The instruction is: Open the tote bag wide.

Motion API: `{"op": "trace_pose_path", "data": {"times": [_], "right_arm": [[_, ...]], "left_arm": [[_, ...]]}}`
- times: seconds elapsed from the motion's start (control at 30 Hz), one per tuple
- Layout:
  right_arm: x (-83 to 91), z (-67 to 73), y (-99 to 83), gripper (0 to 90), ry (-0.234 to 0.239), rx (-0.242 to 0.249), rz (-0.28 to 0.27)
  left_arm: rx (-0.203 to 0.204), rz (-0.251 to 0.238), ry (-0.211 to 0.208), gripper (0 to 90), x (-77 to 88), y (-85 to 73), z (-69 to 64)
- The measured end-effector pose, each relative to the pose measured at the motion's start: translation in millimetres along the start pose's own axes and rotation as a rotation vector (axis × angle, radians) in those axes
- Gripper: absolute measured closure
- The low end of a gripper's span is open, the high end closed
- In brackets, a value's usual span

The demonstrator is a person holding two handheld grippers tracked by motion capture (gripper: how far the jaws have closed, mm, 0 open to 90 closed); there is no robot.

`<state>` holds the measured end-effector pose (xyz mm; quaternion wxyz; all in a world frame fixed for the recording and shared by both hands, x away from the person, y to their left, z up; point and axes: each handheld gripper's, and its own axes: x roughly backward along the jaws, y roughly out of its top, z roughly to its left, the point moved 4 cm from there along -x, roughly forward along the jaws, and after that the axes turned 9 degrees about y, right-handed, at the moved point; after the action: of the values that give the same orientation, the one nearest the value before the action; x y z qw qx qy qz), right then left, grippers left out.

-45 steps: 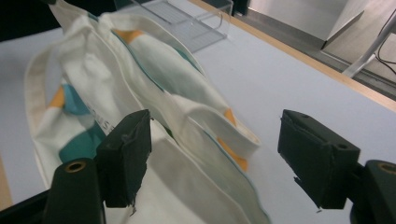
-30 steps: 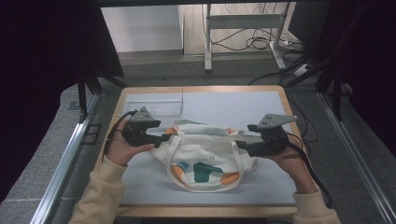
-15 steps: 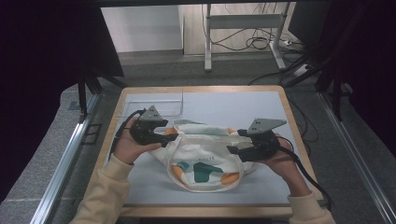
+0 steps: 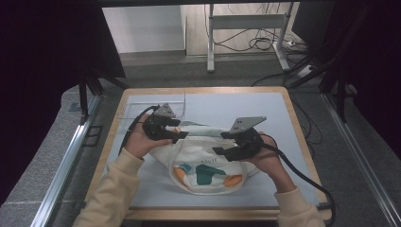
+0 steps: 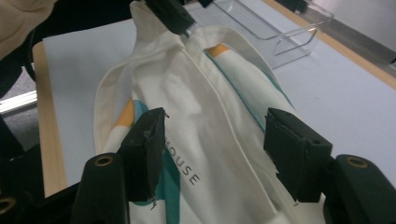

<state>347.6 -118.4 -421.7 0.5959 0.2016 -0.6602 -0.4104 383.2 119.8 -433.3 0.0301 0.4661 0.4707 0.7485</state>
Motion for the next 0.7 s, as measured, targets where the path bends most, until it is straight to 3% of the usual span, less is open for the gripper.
{"op": "trace_pose_path", "data": {"times": [0.13,0.37,0.7], "right_arm": [[-6.7,1.2,0.0,39.2,0.008,0.012,0.023],[-16.0,0.1,-1.0,39.9,0.014,0.012,0.038],[-28.0,-4.6,-6.8,47.1,0.004,-0.004,0.089]], "left_arm": [[-0.001,0.03,-0.038,45.2,-10.9,4.5,0.0],[-0.054,0.077,-0.129,47.0,-29.2,12.4,-2.5],[-0.086,0.118,-0.197,51.2,-38.2,9.3,-12.7]]}}
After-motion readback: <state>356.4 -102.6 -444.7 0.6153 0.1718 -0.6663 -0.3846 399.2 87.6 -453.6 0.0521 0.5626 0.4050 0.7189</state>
